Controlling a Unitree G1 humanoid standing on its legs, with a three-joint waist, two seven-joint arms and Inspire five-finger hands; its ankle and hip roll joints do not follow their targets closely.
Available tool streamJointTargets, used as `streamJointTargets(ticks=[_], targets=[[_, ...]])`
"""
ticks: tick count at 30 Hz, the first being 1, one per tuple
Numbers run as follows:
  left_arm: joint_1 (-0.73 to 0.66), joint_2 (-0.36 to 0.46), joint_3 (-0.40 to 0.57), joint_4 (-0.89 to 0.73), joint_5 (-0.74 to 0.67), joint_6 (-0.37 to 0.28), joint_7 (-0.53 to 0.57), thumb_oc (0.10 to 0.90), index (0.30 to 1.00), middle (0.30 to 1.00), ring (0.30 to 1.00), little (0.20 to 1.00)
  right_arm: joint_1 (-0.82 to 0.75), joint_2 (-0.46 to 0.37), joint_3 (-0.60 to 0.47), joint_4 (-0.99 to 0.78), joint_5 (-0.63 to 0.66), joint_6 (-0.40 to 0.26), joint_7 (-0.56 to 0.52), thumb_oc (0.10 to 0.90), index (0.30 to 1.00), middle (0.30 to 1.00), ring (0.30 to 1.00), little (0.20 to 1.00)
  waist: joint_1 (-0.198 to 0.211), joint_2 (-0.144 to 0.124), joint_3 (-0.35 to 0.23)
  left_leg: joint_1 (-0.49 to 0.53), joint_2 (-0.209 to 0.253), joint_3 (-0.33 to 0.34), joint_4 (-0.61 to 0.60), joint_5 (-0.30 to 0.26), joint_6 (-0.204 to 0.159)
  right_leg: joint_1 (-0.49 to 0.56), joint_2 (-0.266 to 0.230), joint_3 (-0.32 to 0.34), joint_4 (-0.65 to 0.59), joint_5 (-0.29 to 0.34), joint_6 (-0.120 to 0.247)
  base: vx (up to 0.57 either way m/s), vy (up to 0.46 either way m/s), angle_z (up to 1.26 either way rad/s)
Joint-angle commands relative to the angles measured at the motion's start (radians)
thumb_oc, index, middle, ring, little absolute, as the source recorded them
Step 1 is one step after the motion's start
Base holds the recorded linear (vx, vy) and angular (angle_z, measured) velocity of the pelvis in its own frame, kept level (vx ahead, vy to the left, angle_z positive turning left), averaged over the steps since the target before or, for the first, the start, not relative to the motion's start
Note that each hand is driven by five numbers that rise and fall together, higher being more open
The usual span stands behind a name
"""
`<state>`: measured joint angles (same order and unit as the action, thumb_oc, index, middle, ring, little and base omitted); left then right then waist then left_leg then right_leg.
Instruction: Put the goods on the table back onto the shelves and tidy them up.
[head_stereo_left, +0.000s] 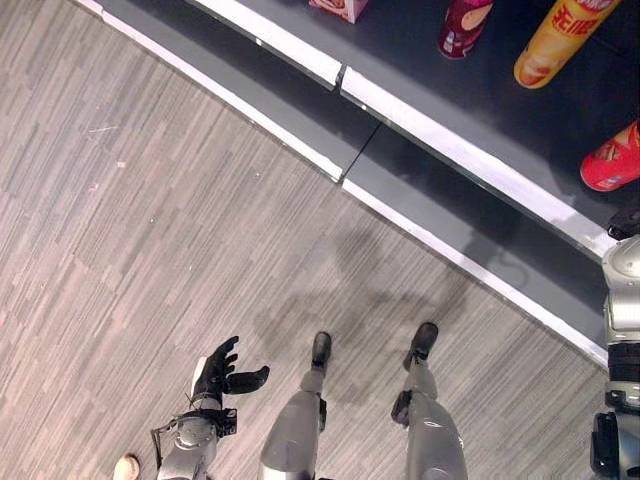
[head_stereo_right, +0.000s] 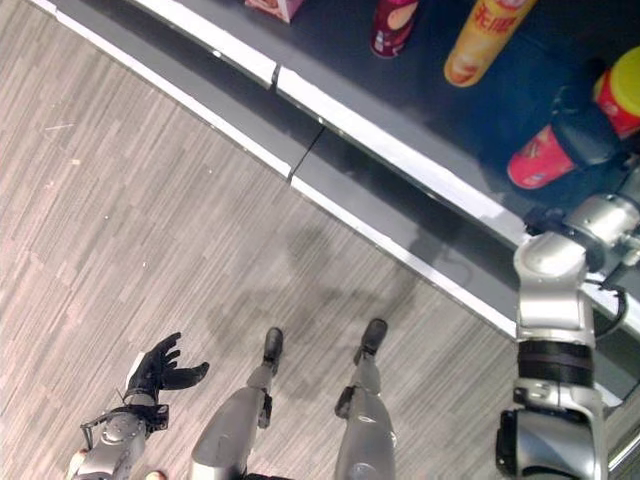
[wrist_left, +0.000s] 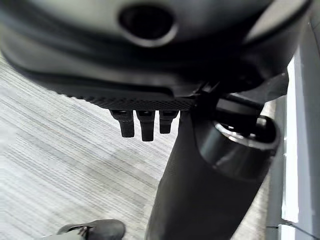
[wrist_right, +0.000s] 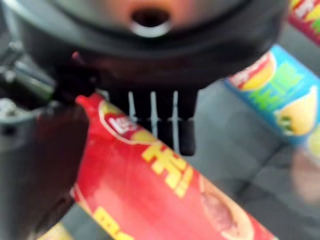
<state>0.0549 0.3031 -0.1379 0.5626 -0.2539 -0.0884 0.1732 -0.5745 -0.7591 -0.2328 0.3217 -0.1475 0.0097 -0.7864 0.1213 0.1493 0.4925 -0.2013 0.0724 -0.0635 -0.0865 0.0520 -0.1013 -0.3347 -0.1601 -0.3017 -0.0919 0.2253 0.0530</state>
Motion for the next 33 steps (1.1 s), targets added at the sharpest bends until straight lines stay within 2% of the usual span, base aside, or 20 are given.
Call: streamJointTargets(ticks=[1,10,25,26,27,28,33], targets=[[0.029,0.099,-0.019,-0.003,-0.014,-0.054,0.056,0.800,0.900,0.900,0.900,0.900,-0.133,-0.142,-0.011,-0.029,-0.023,-0.056,-0.086,0.400,0.300,0.300,0.300,0.300,0.002,-0.031,-0.063,-0.049,0.003,-0.002,-0.001,0.013,-0.015,0.002,-0.089,0.038,0.117,-0.131,0.145,0.00,-0.050,0.00],[0.026,0.097,-0.025,-0.009,-0.025,-0.058,0.069,0.800,0.900,0.900,0.900,0.900,-0.167,-0.157,0.002,-0.010,-0.005,-0.054,-0.112,0.400,0.300,0.300,0.300,0.300,0.006,-0.022,-0.055,-0.071,0.008,-0.017,-0.001,0.011,-0.021,-0.025,-0.083,0.034,0.138,-0.148,0.144,0.01,-0.033,0.02],[0.028,0.126,-0.021,-0.031,-0.019,-0.071,0.093,0.800,0.900,0.900,0.900,0.900,-0.264,-0.247,0.041,0.082,0.058,-0.052,-0.155,0.408,0.312,0.312,0.312,0.312,0.011,-0.011,-0.040,-0.094,0.001,-0.022,-0.001,0.020,-0.032,-0.045,-0.087,0.030,0.145,-0.148,0.149,0.00,-0.016,0.03],[0.028,0.126,-0.021,-0.031,-0.019,-0.071,0.093,0.800,0.900,0.900,0.900,0.900,-0.265,-0.248,0.042,0.082,0.058,-0.052,-0.155,0.535,0.502,0.502,0.502,0.502,0.011,-0.011,-0.040,-0.094,0.001,-0.022,-0.001,0.020,-0.032,-0.045,-0.087,0.030,0.145,-0.148,0.149,0.00,0.000,0.00],[0.029,0.127,-0.021,-0.031,-0.018,-0.072,0.094,0.800,0.900,0.900,0.900,0.900,-0.266,-0.249,0.043,0.083,0.058,-0.050,-0.156,0.695,0.742,0.742,0.742,0.742,0.011,-0.011,-0.040,-0.094,0.001,-0.023,-0.001,0.020,-0.031,-0.044,-0.087,0.031,0.144,-0.148,0.148,0.00,0.000,0.00],[0.028,0.128,-0.020,-0.032,-0.017,-0.072,0.096,0.800,0.900,0.900,0.900,0.900,-0.269,-0.250,0.045,0.085,0.058,-0.050,-0.159,0.800,0.900,0.900,0.900,0.900,0.011,-0.012,-0.040,-0.095,0.001,-0.022,-0.001,0.020,-0.032,-0.044,-0.086,0.031,0.144,-0.147,0.148,0.00,0.000,0.00],[0.029,0.129,-0.021,-0.033,-0.011,-0.067,0.096,0.800,0.900,0.900,0.900,0.900,-0.262,-0.247,0.043,0.079,0.050,-0.040,-0.163,0.800,0.900,0.900,0.900,0.900,0.009,-0.016,-0.041,-0.096,-0.001,-0.021,-0.001,0.025,-0.030,-0.041,-0.087,0.030,0.136,-0.138,0.148,-0.01,0.007,0.00]])
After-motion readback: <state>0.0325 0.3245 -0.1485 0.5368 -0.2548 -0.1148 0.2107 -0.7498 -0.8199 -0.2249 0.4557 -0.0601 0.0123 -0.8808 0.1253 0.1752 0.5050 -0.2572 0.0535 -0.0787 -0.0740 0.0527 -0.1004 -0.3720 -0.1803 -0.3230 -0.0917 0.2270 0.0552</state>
